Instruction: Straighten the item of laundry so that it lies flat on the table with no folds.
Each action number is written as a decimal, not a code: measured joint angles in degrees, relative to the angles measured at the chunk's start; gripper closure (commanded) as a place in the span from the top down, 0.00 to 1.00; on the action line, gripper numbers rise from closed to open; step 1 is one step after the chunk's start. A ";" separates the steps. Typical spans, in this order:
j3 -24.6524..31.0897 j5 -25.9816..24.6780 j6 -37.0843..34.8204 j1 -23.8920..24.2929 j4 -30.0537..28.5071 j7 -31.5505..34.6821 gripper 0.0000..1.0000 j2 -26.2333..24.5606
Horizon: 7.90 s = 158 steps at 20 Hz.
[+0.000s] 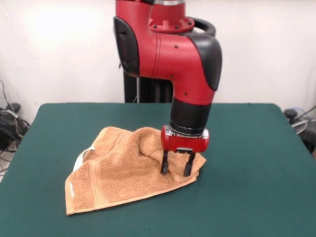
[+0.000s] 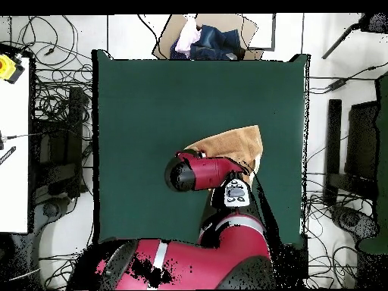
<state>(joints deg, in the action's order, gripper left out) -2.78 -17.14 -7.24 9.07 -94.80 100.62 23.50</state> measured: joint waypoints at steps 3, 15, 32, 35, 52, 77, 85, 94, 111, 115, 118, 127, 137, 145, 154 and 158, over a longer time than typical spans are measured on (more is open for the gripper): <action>0.00 0.01 0.00 0.00 -0.81 0.00 1.00 0.48; -0.12 0.01 0.29 -0.44 -1.54 0.00 0.00 0.29; -0.93 0.01 0.32 -1.60 -1.72 0.00 0.00 0.33; -0.88 -0.22 0.32 -1.32 -2.97 0.00 0.00 1.39; 2.84 -3.98 0.29 4.92 -16.99 0.00 0.00 13.53; -6.21 -15.10 0.10 -9.12 -14.88 0.00 0.00 2.93; -9.63 -17.68 0.11 -9.86 -14.87 0.00 1.00 0.86; -12.26 -18.81 0.11 -10.46 -14.87 0.00 1.00 -0.65; -7.92 -18.73 0.07 -2.57 -14.86 0.00 1.00 3.67; -7.43 -18.74 0.06 -1.88 -14.87 0.00 1.00 3.80; -6.47 -18.59 0.06 -1.28 -14.92 0.00 1.00 4.45; -2.69 -17.28 0.05 1.12 -16.04 0.00 1.00 8.55; 2.18 -12.42 -0.57 4.32 -16.65 0.00 1.00 15.19; 3.79 -10.41 -1.34 4.15 -17.50 0.00 1.00 18.48; 0.16 -10.39 -1.32 -1.46 -15.59 0.00 1.00 10.83; -3.12 -10.35 -1.31 -5.06 -13.47 0.00 1.00 4.39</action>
<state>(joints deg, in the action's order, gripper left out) -5.89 -27.49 -8.55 4.01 -108.26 100.62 27.89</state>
